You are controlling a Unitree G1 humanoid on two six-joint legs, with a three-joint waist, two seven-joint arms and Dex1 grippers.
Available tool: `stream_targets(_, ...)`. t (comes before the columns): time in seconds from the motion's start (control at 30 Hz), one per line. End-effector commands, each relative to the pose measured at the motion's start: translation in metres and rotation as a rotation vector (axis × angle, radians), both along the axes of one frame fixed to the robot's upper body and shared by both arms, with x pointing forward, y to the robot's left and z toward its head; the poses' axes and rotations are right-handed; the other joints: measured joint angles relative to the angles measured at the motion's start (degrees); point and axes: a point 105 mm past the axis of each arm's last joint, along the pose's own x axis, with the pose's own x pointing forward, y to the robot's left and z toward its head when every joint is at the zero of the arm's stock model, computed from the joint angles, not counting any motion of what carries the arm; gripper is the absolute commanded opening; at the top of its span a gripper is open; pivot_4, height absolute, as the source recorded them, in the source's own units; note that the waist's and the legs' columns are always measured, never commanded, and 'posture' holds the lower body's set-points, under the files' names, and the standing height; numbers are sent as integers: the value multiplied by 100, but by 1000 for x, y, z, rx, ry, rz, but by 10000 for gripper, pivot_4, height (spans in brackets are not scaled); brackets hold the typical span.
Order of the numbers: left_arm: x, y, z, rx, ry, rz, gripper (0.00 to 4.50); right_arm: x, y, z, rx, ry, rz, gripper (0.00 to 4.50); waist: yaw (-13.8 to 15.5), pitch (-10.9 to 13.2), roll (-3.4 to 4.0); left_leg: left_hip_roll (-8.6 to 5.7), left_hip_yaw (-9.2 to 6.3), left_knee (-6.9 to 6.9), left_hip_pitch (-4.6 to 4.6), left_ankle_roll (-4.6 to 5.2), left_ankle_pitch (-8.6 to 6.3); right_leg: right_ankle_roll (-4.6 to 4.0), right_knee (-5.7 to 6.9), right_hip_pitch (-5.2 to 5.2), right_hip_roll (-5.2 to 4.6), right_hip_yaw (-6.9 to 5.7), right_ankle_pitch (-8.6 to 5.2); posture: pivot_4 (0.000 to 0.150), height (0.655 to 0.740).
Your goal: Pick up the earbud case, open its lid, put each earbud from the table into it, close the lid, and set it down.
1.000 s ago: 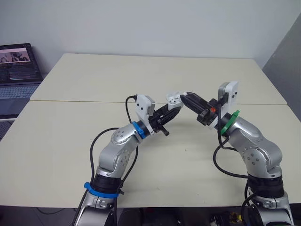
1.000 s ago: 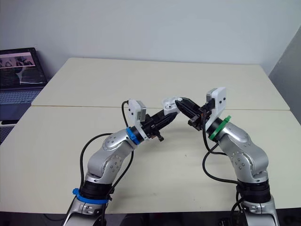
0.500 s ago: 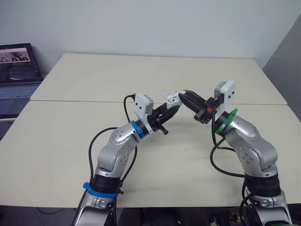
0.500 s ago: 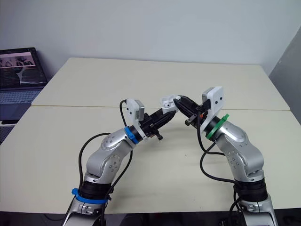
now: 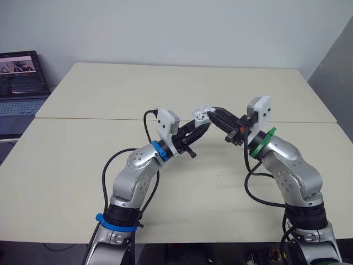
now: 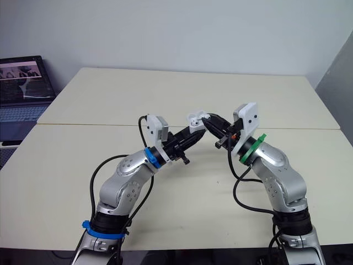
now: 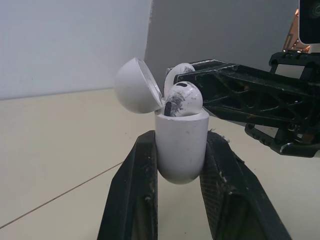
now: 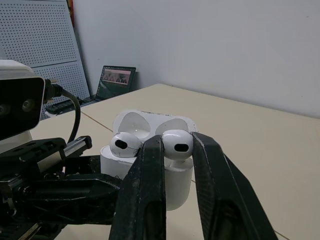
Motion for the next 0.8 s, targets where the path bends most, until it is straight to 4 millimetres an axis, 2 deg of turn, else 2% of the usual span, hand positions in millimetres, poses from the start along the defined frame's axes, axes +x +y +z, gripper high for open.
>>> stream_targets(0.03, -8, 0, 27, -33, -119, -3, 7479, -3, 1, 3, -1, -12, 16, 20252, 0, 0, 0, 0, 0, 0, 0, 0, 0, 0, 0, 0, 0, 0, 0, 1500, 7400)
stream_targets(0.37, -8, 1, 24, -26, -112, -2, 7479, -5, -8, 3, -7, -6, 8, 20252, 1, 0, 0, 0, 0, 0, 0, 0, 0, 0, -1, 1, 0, 0, 0, 1500, 7400)
stream_targets(0.8, -7, 3, 24, -26, -114, 10, 7479, -8, -7, 3, -6, 6, 30, 20252, 1, 0, 0, 0, 0, 0, 0, 0, 0, 0, 0, 1, 0, 0, 0, 1500, 7400)
